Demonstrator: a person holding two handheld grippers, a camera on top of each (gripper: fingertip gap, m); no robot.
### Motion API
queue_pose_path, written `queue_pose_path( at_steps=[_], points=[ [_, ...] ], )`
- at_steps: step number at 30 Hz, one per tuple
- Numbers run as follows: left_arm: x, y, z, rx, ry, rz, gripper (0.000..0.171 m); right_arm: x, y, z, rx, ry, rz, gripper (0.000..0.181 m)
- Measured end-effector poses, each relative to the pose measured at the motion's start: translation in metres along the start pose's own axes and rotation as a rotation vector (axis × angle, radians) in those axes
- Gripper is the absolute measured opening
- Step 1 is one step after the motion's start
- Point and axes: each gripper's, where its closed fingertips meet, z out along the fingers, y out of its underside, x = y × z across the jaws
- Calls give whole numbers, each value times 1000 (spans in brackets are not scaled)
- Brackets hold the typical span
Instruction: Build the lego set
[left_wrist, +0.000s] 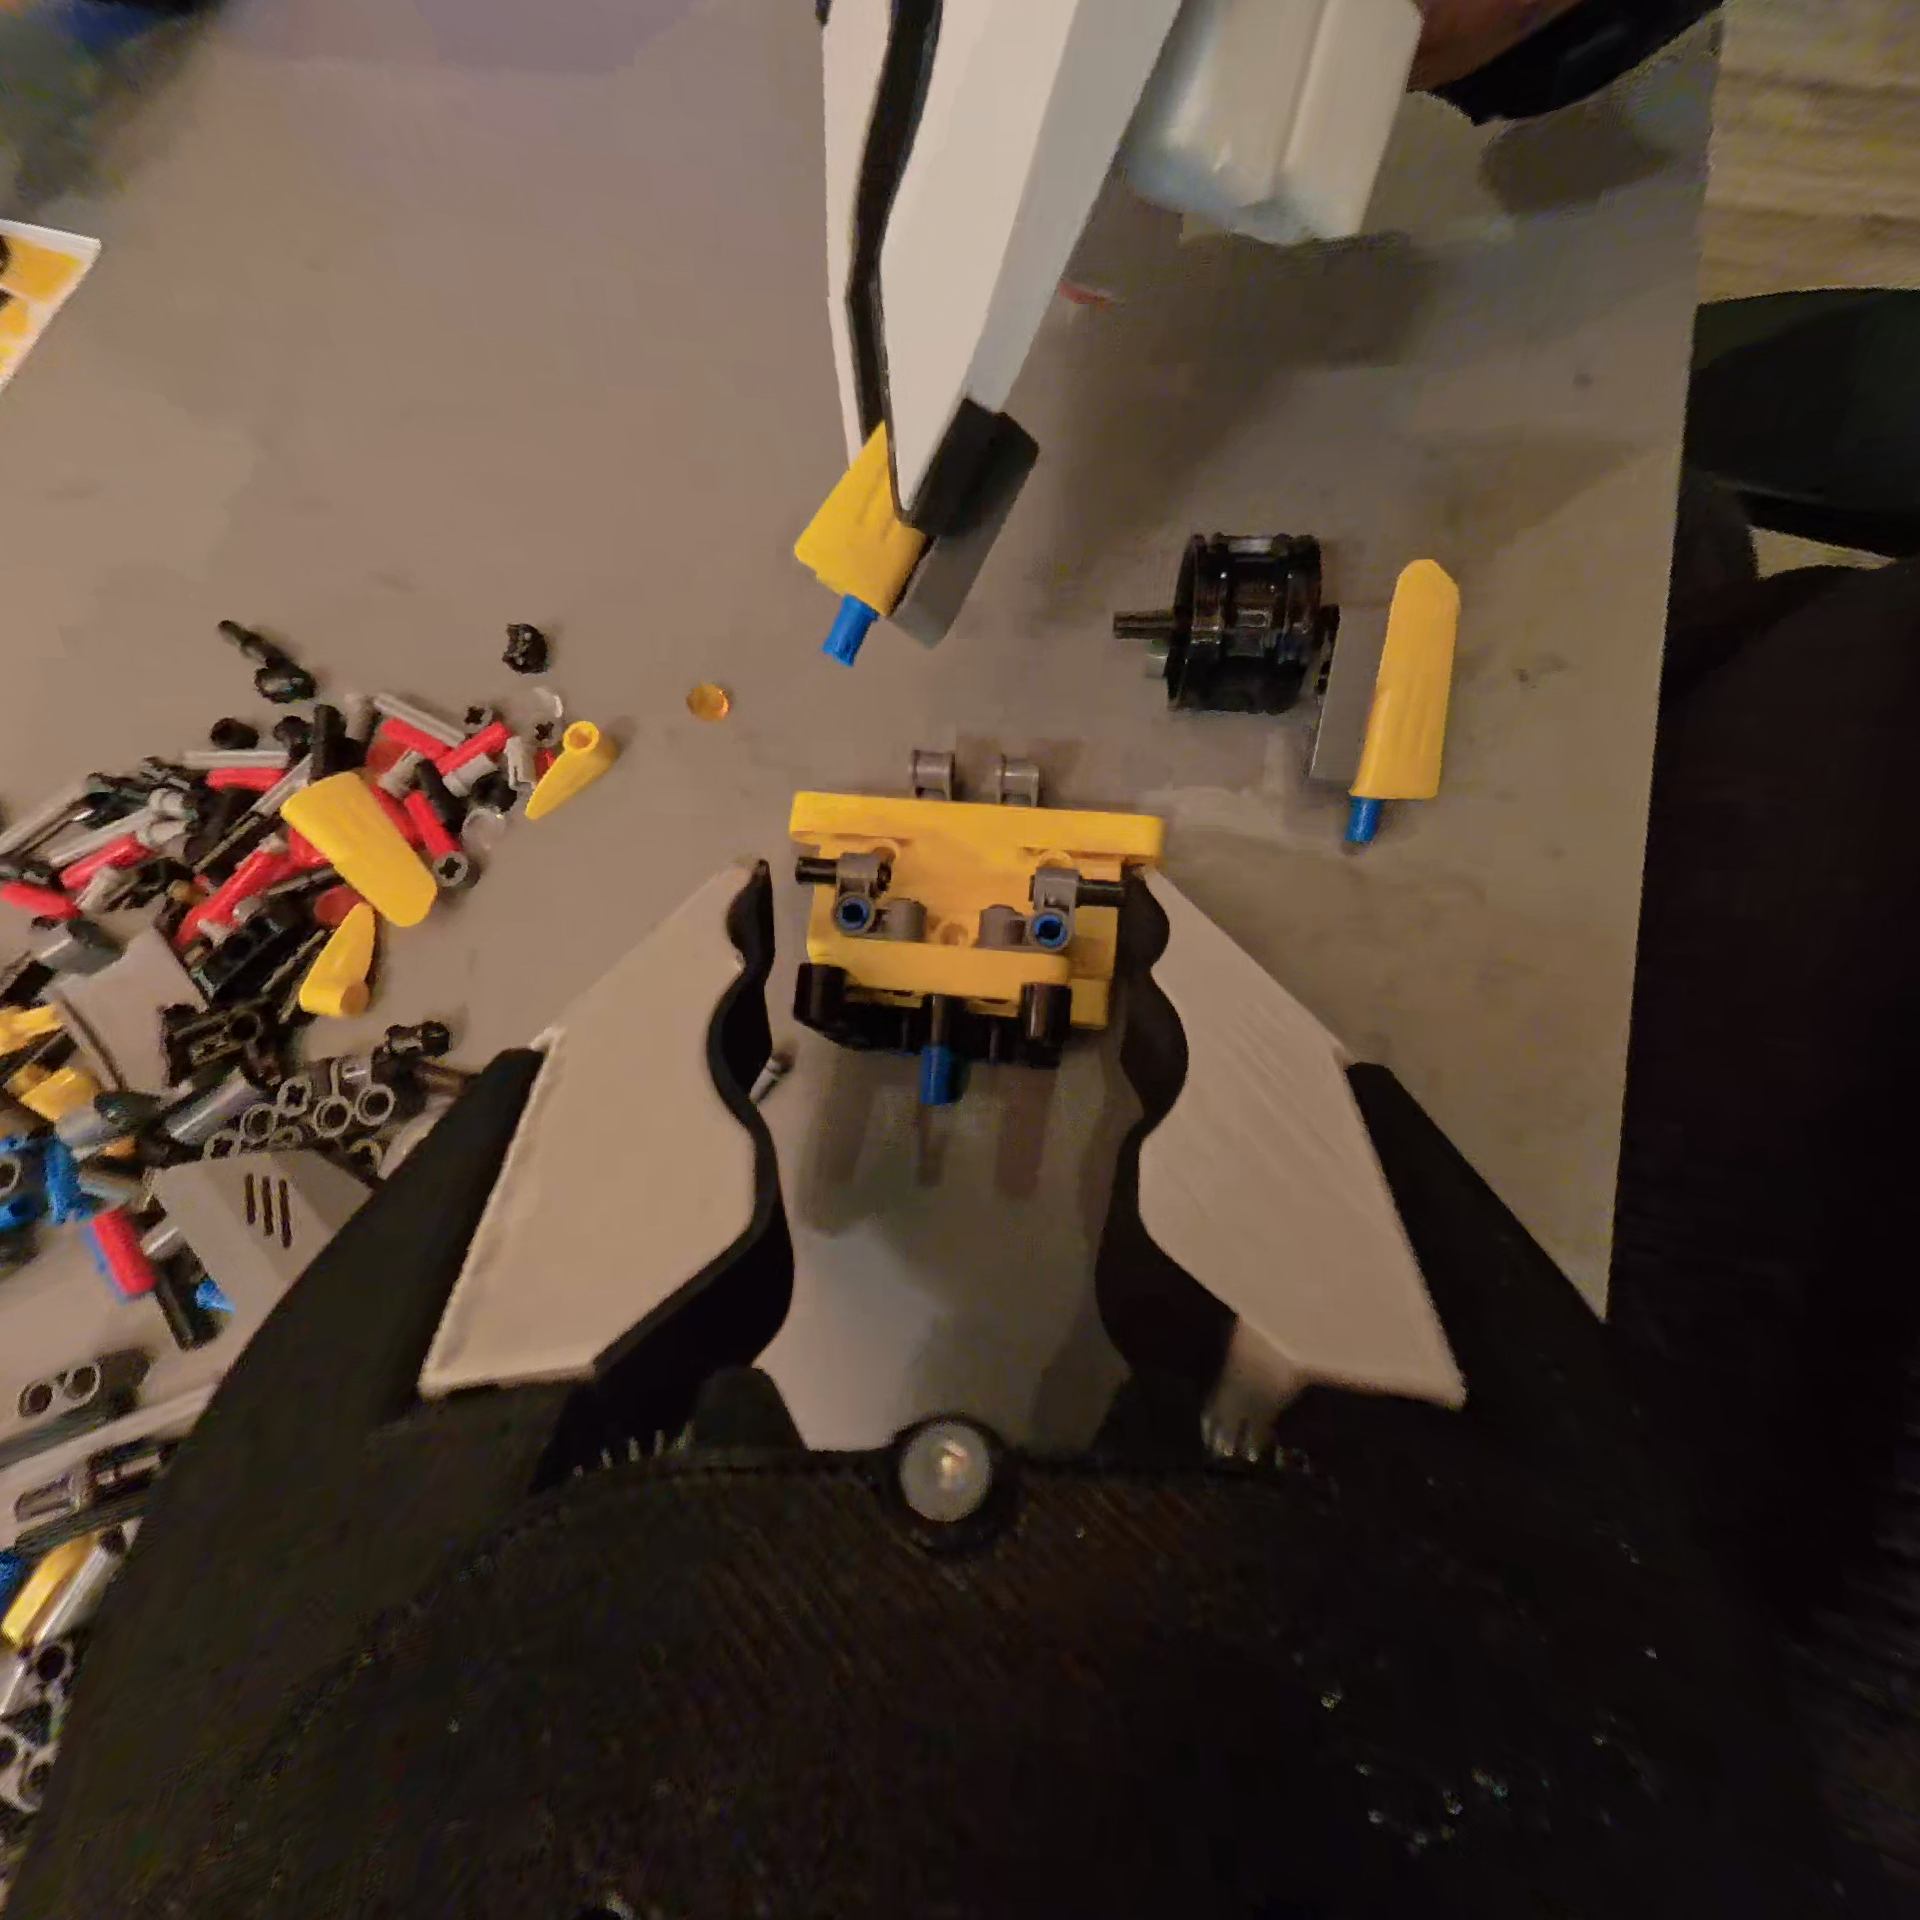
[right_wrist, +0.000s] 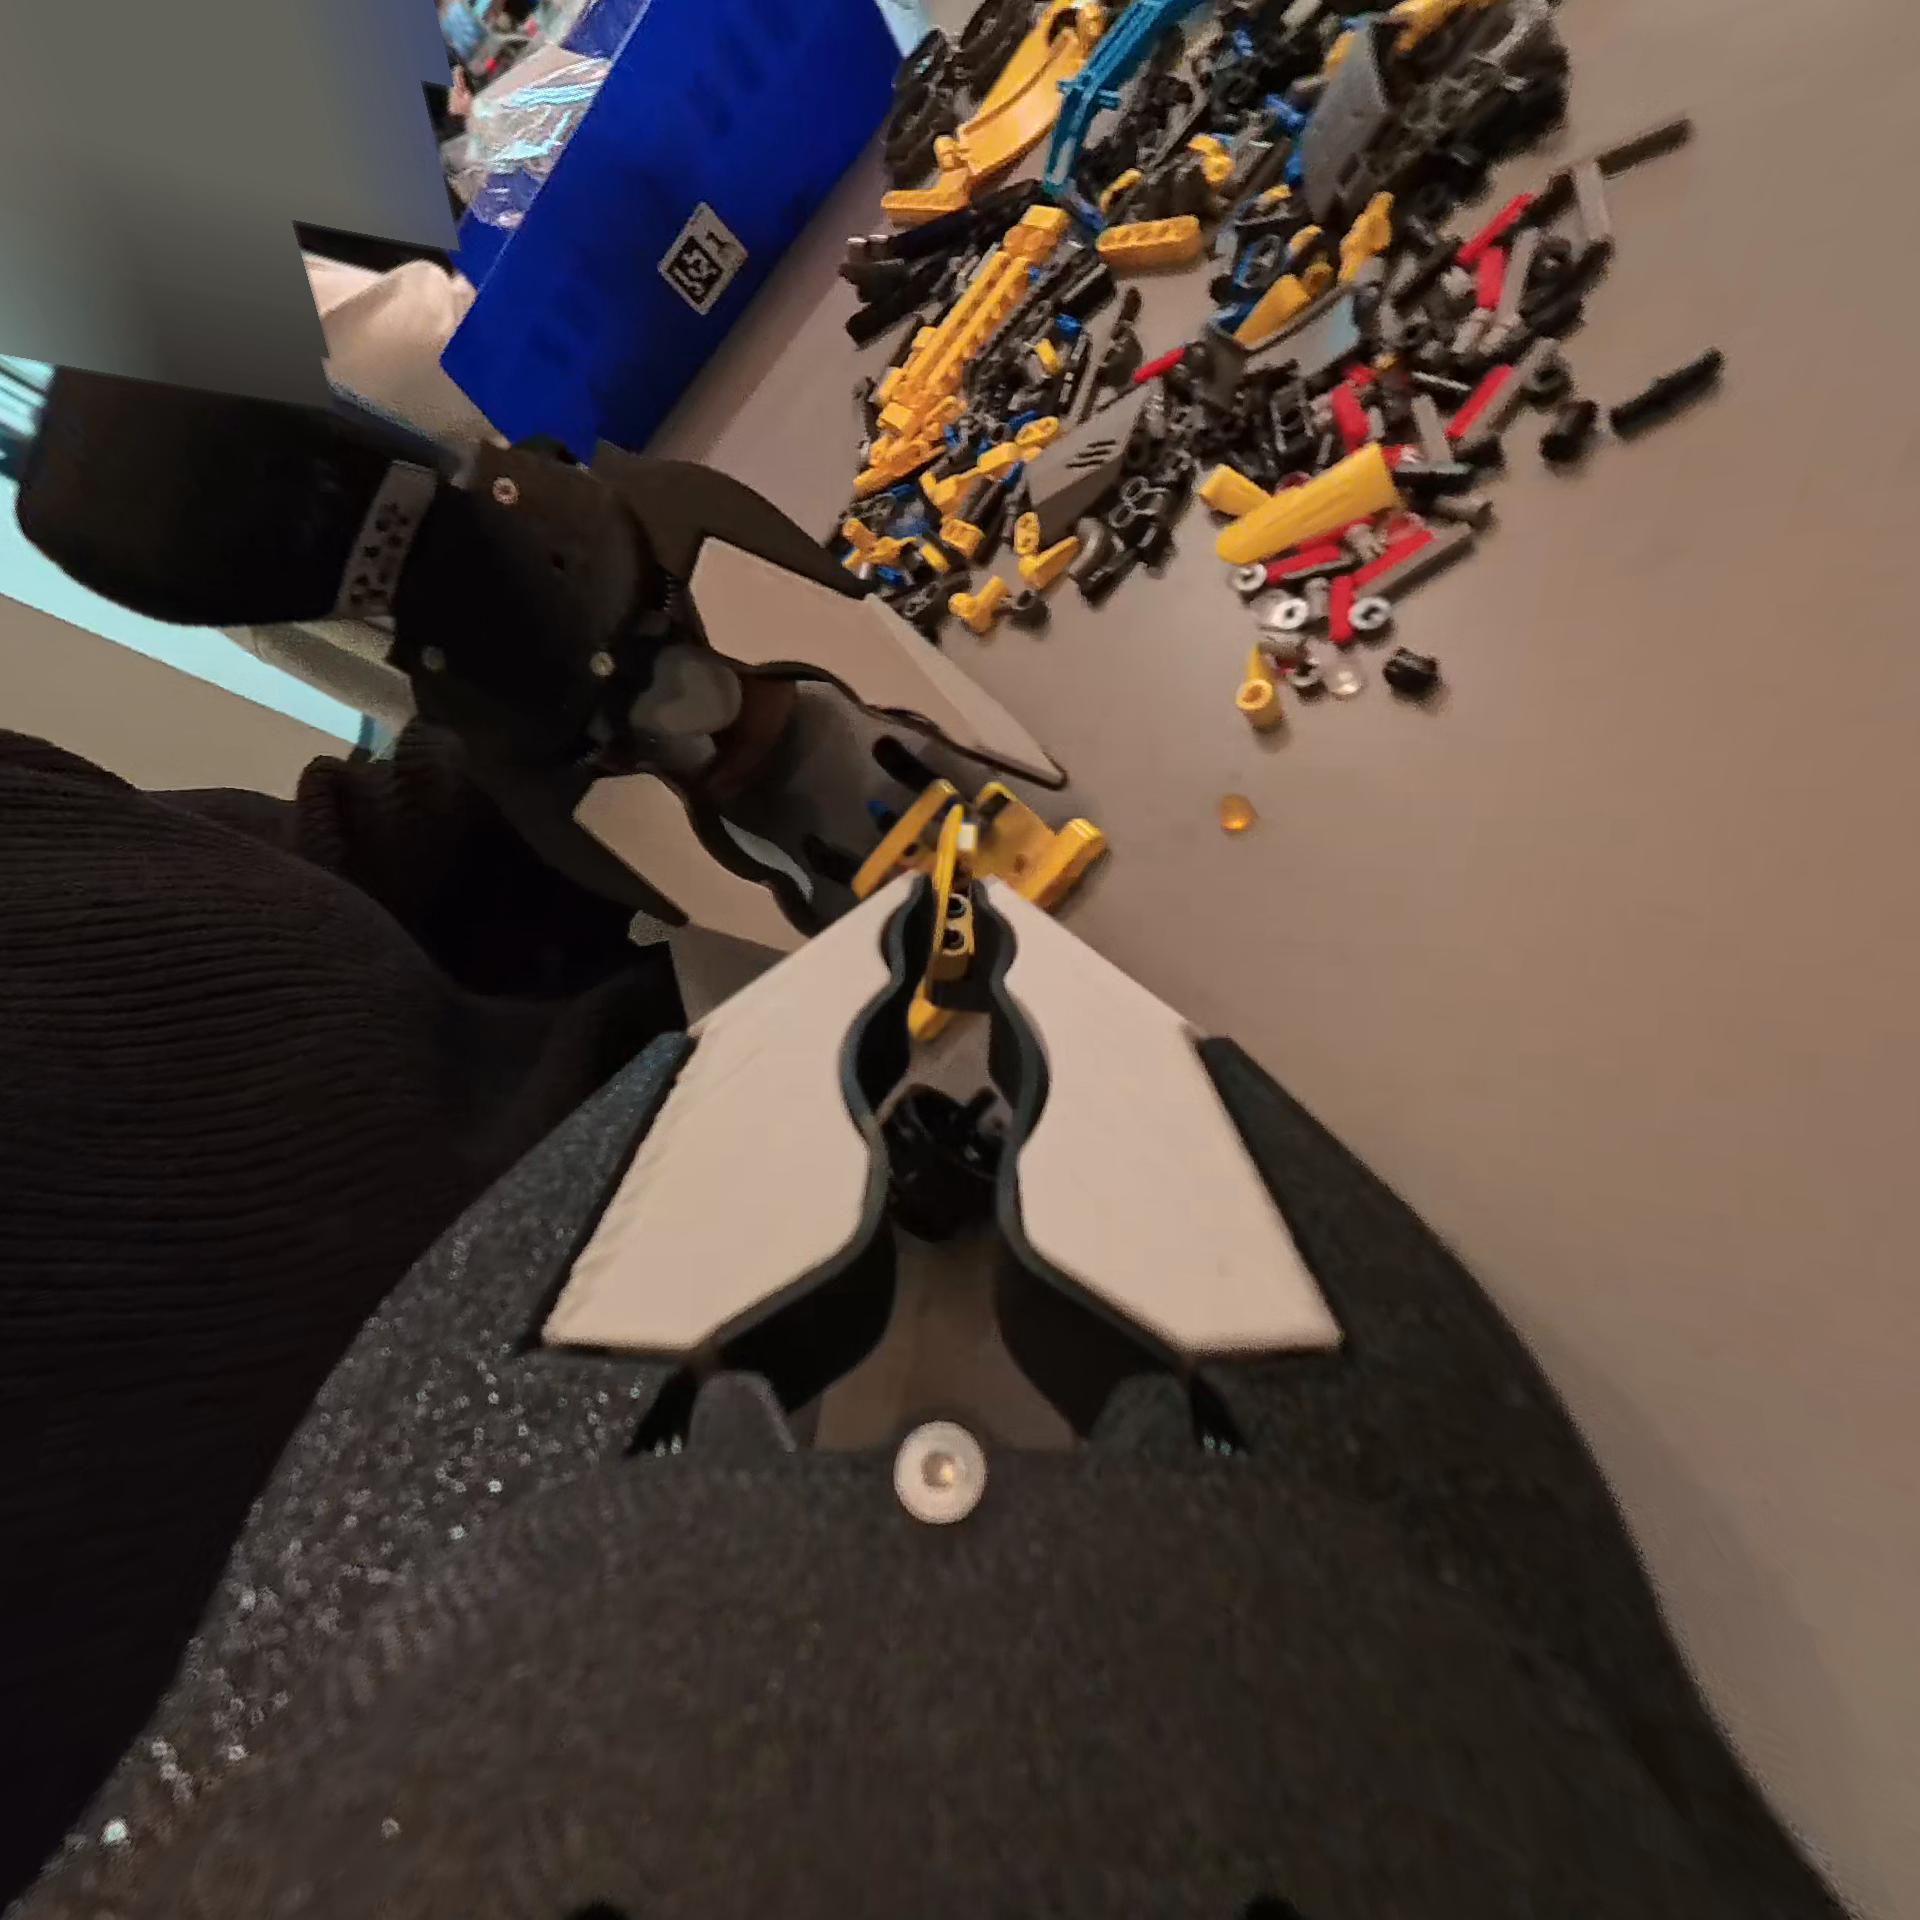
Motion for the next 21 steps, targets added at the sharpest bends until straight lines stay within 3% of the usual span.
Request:
queue_pose_path(
  at_steps=[6, 9, 13, 18, 21],
  points=[
    [-1, 0, 1, -3, 21, 7, 68, 32, 15, -1, -66, 4, 113, 7],
    [-1, 0, 3, -6, 48, -3, 67, 43, 18, 3, -92, 3, 120, 24],
    [0, 1, 2, -12, 46, -6, 67, 52, 7, -5, -65, 70, -73, 48],
    [0, 3, 3, -20, 62, -34, 62, 63, 3, -25, -42, 229, -382, 43],
    [0, 2, 3, -19, 63, -37, 62, 57, 14, -26, -53, 233, -366, 42]
  ],
)
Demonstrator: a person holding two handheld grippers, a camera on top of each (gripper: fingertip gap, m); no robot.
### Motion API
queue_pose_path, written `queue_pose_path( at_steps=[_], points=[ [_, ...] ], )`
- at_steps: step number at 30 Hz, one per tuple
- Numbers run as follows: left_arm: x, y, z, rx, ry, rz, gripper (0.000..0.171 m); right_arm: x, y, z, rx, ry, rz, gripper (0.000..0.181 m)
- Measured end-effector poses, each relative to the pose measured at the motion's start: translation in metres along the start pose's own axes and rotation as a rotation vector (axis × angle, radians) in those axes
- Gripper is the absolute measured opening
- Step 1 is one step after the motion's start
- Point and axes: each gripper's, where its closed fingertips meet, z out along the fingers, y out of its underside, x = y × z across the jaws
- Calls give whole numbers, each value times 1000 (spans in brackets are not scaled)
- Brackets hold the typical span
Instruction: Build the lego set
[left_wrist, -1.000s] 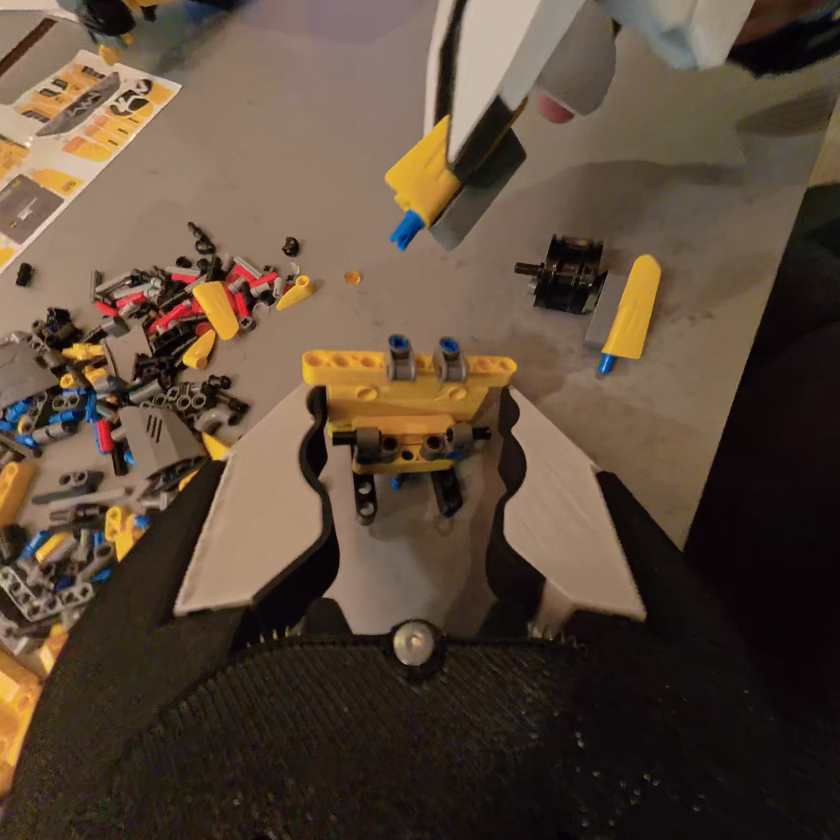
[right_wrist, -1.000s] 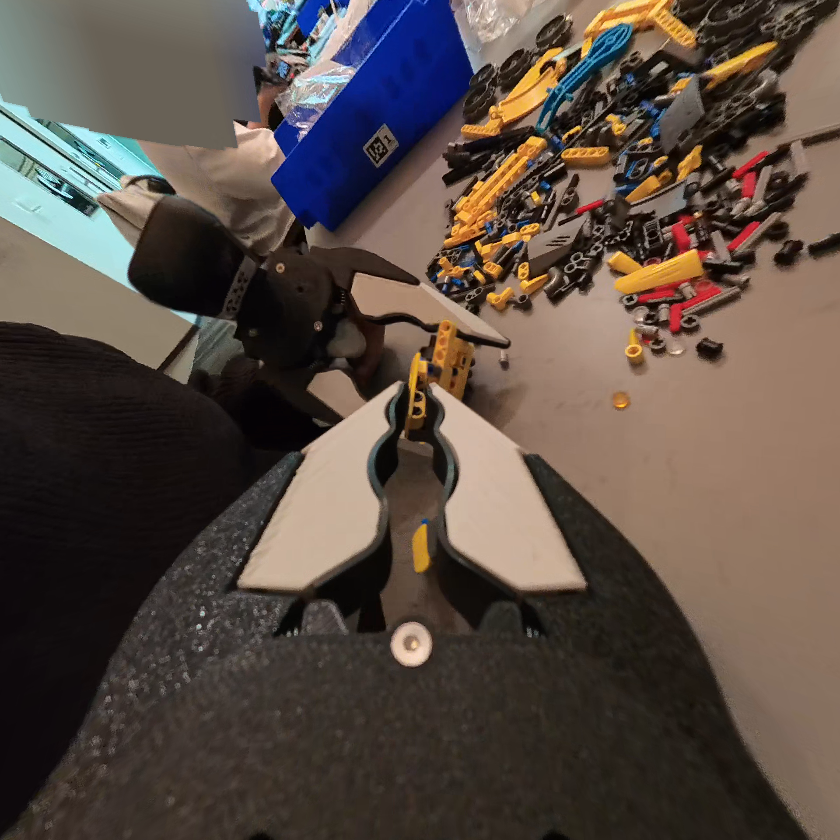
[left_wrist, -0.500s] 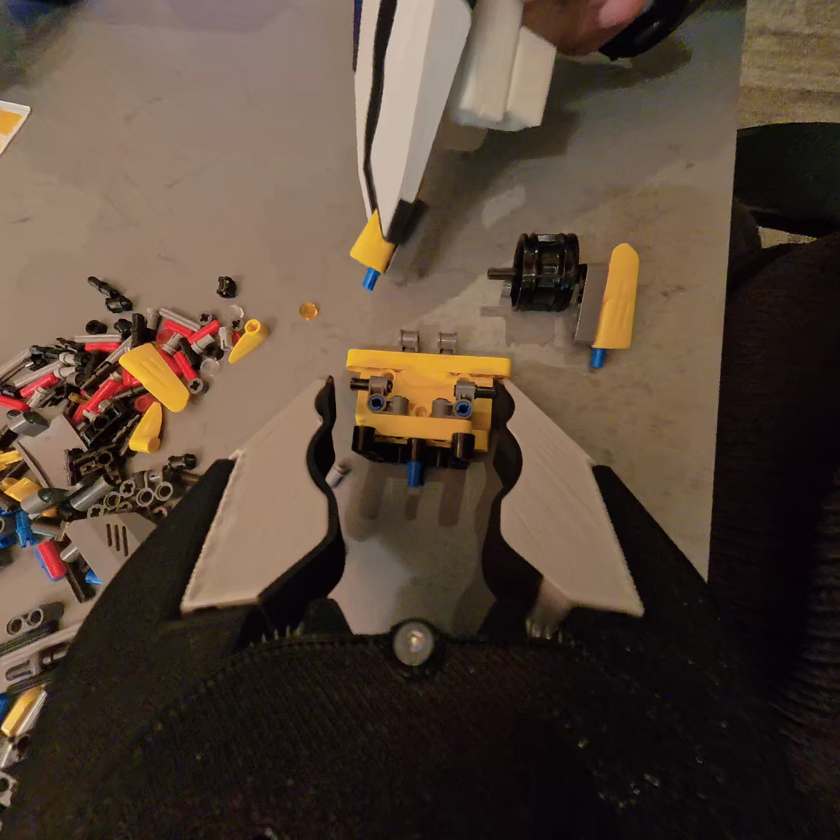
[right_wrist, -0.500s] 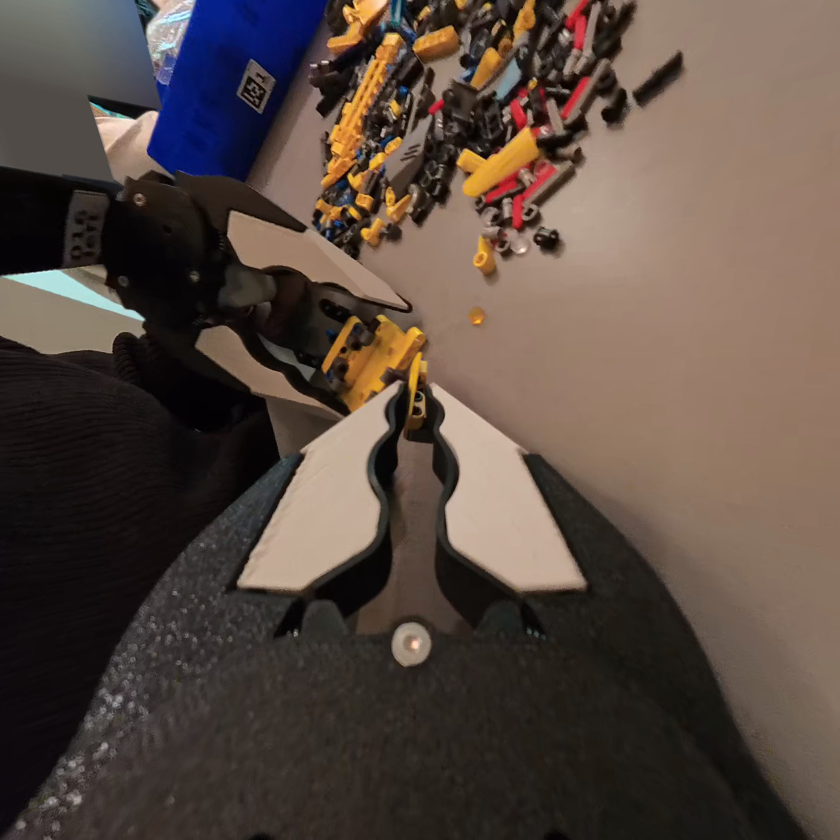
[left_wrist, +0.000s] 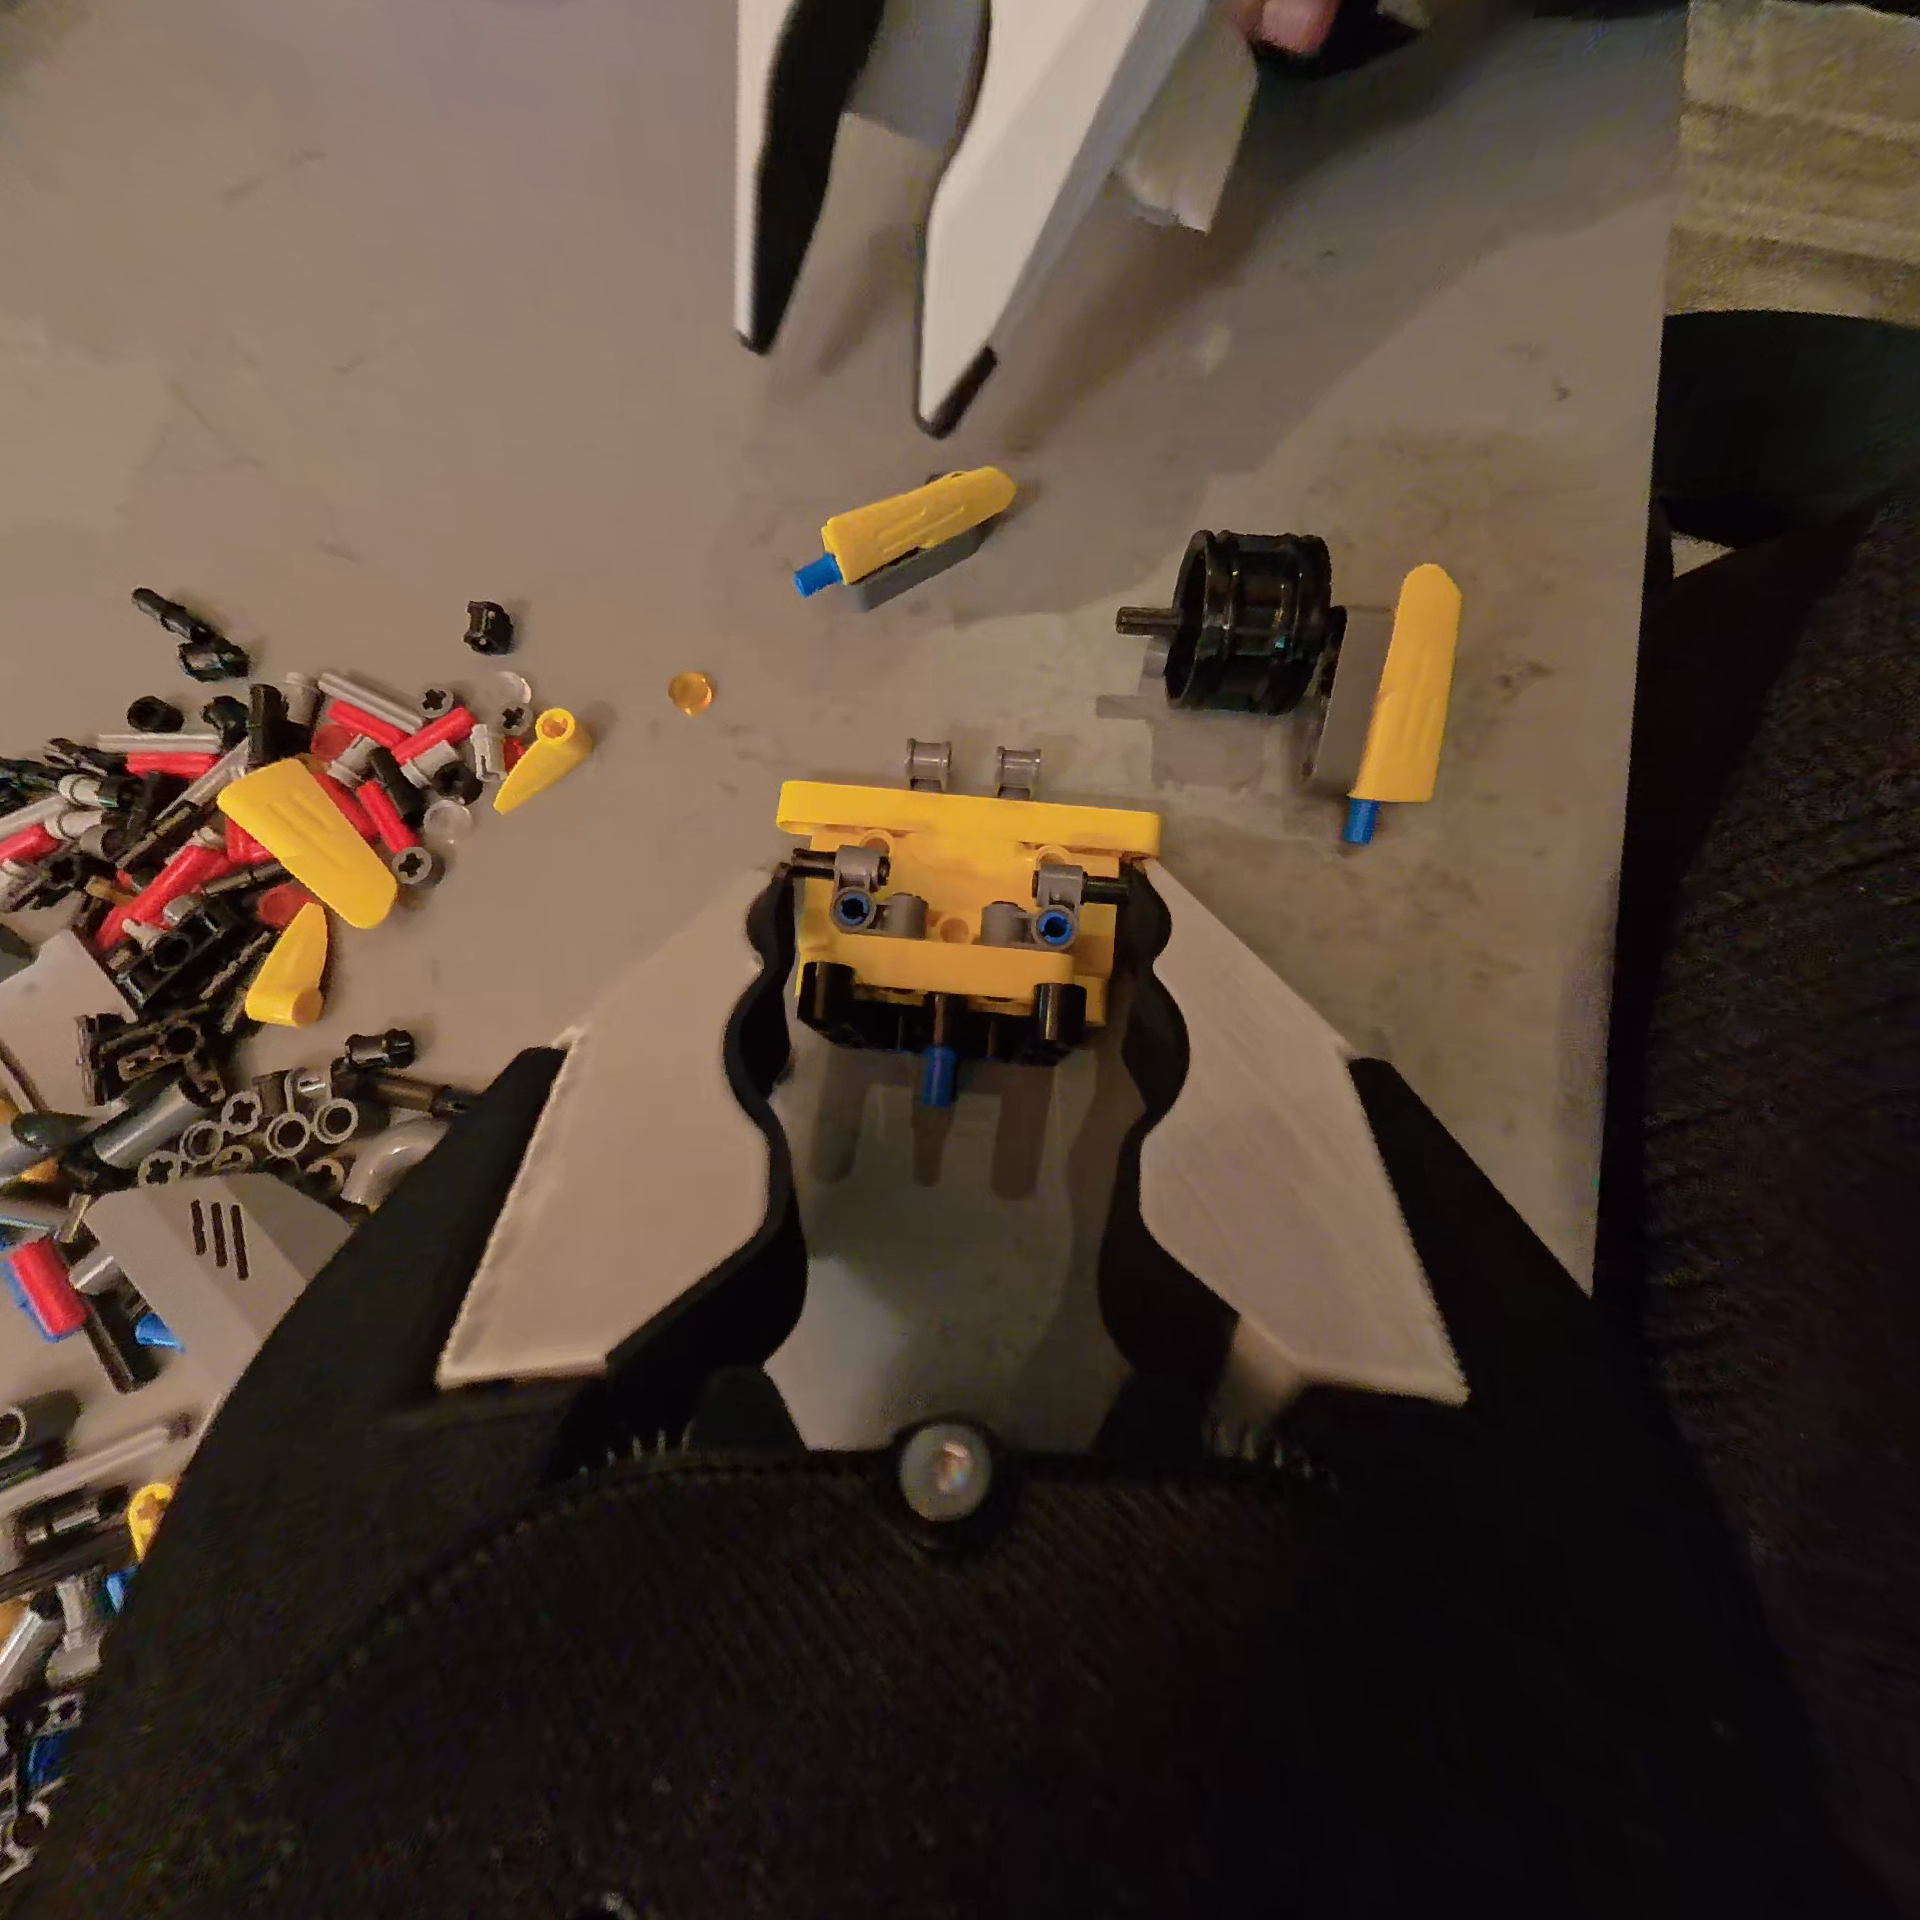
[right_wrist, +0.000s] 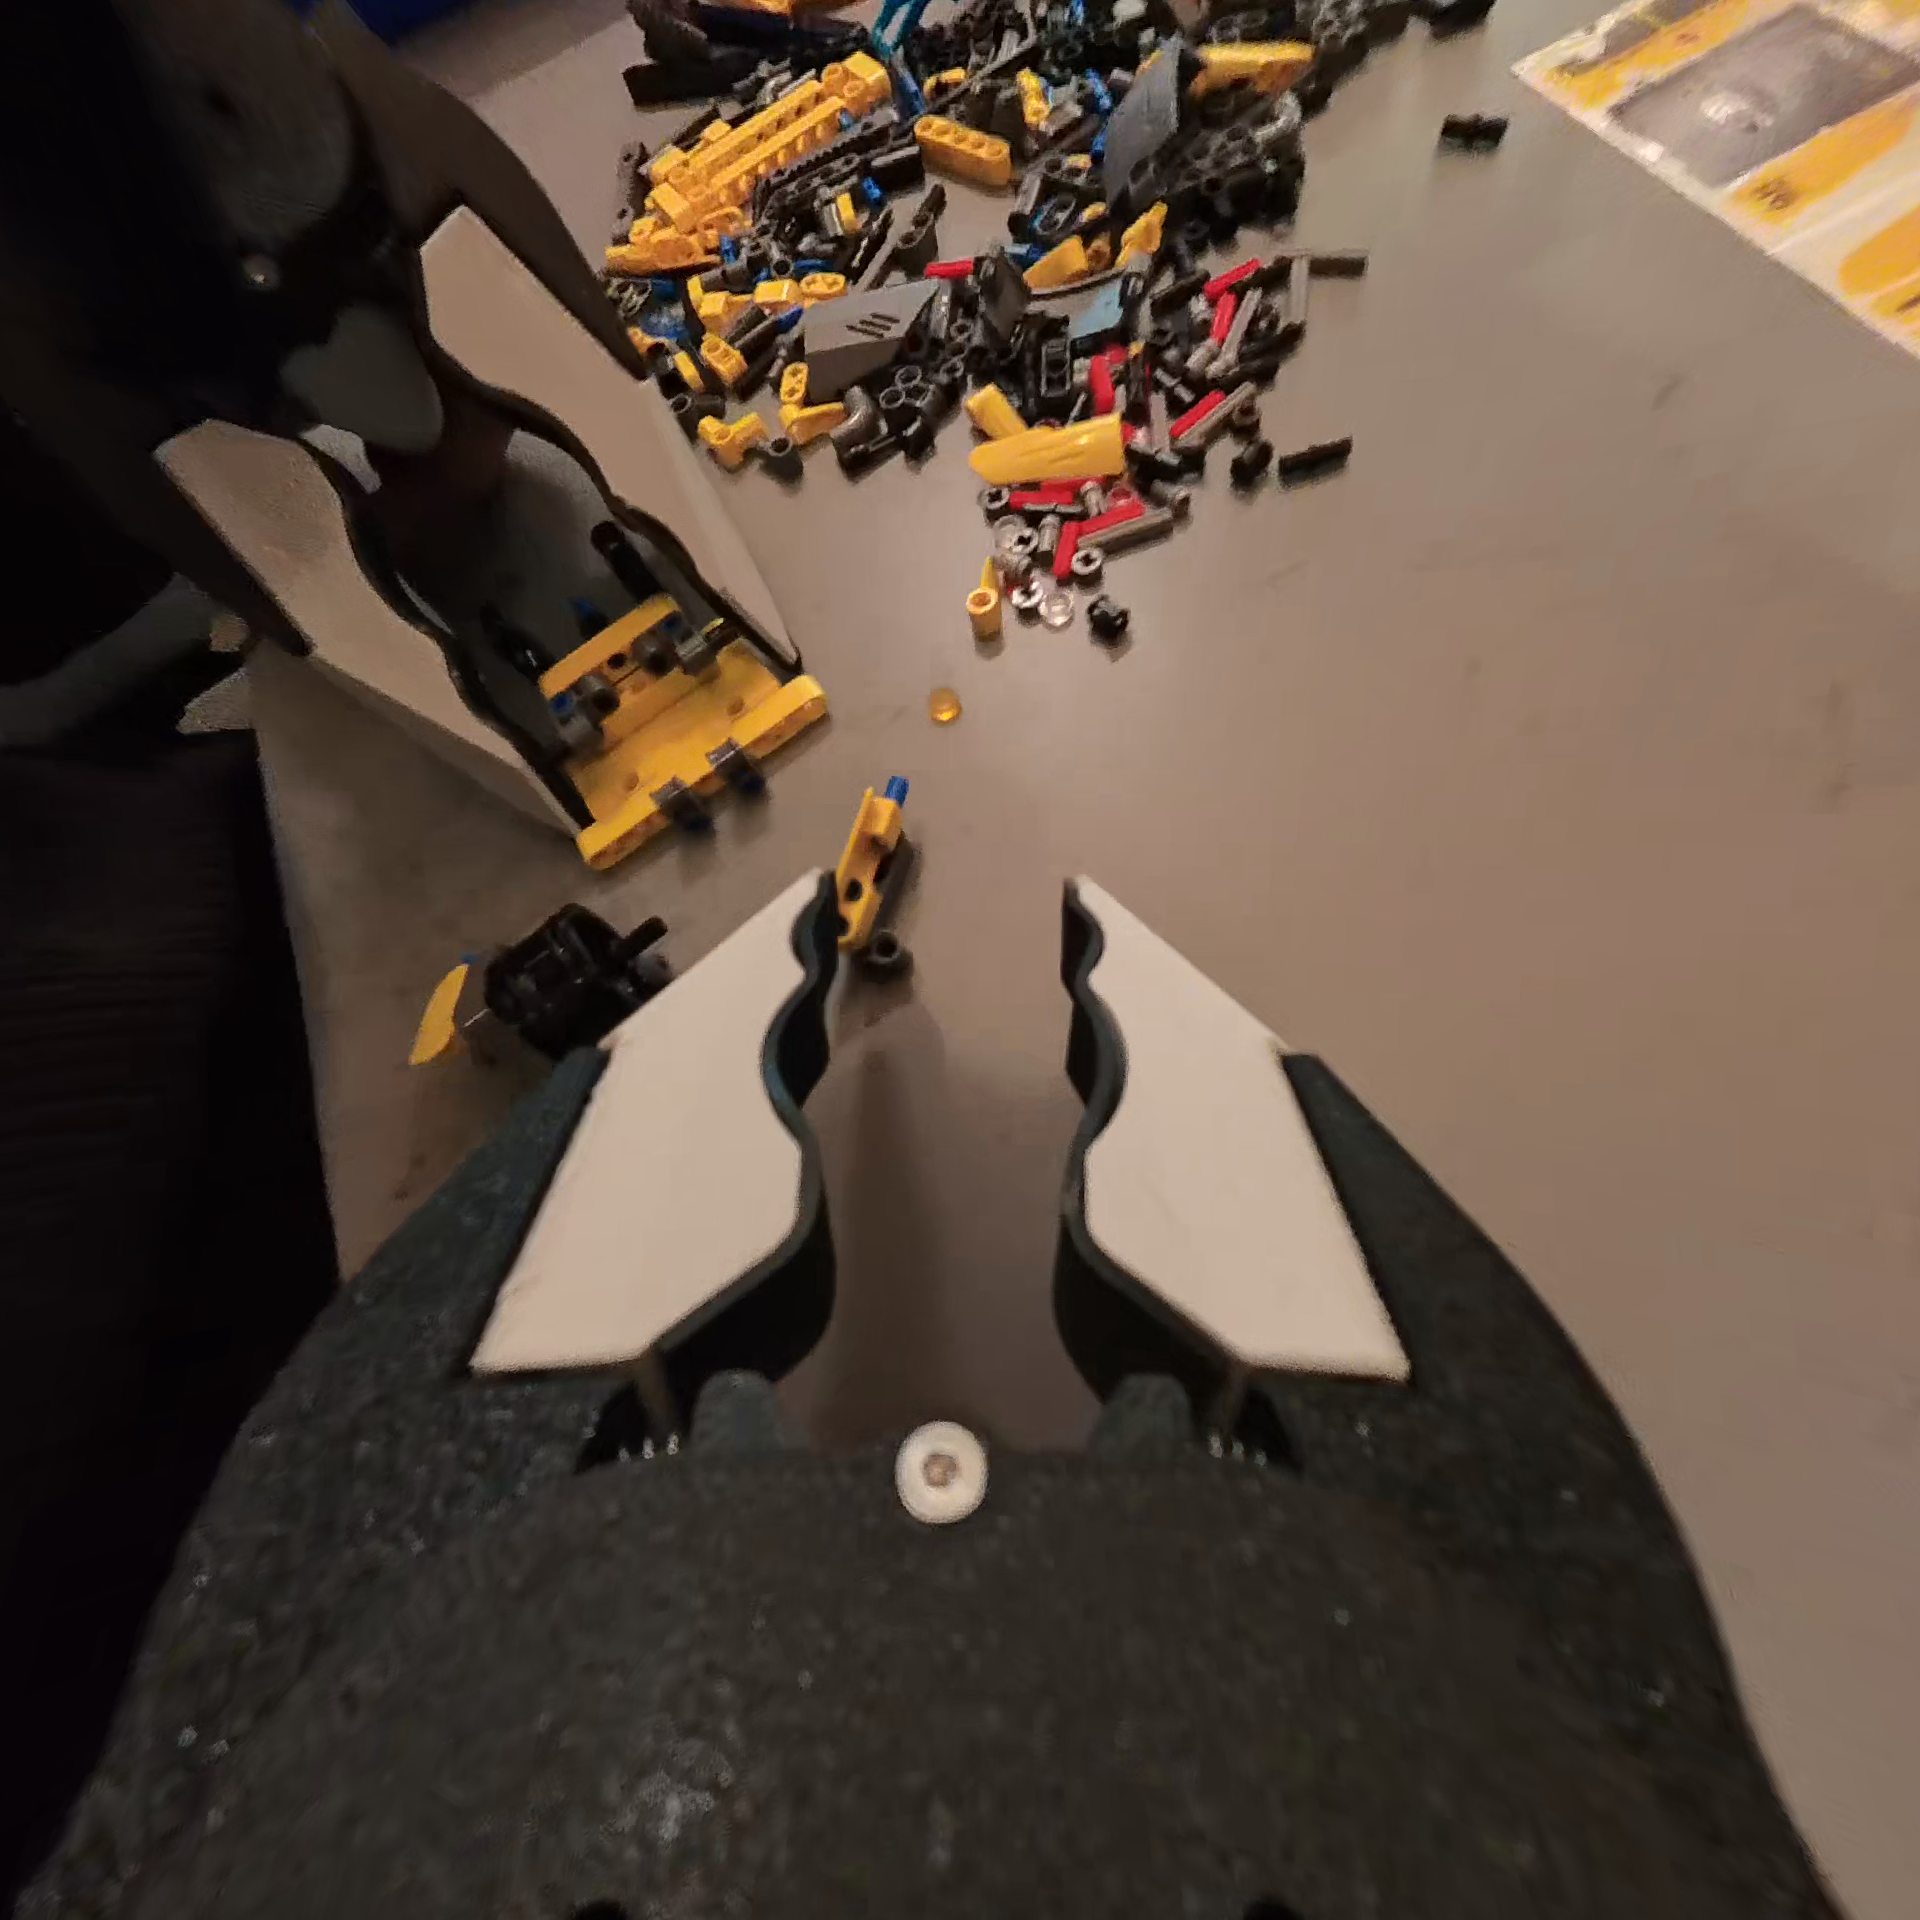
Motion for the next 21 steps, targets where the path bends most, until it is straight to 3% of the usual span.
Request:
queue_pose_path(
  at_steps=[5, 8, 11, 16, 18, 21],
  points=[
    [-1, -3, 2, 2, 10, -3, 60, -25, 2, 7, 14, -59, 18, 39],
    [-2, -4, 3, 2, 21, 7, 60, -11, 6, 12, -33, 19, 6, 27],
    [-2, -4, 4, 2, 25, 12, 60, 8, 8, 13, -41, 23, 166, 23],
    [-2, -4, 4, 3, 20, 16, 60, 31, -4, -1, 97, -45, 403, 23],
    [-2, -4, 4, 3, 21, 16, 60, 26, -11, -5, 134, -80, 347, 30],
    [-2, -4, 4, 3, 23, 15, 60, 7, -14, -6, 105, -116, 122, 39]
  ],
)
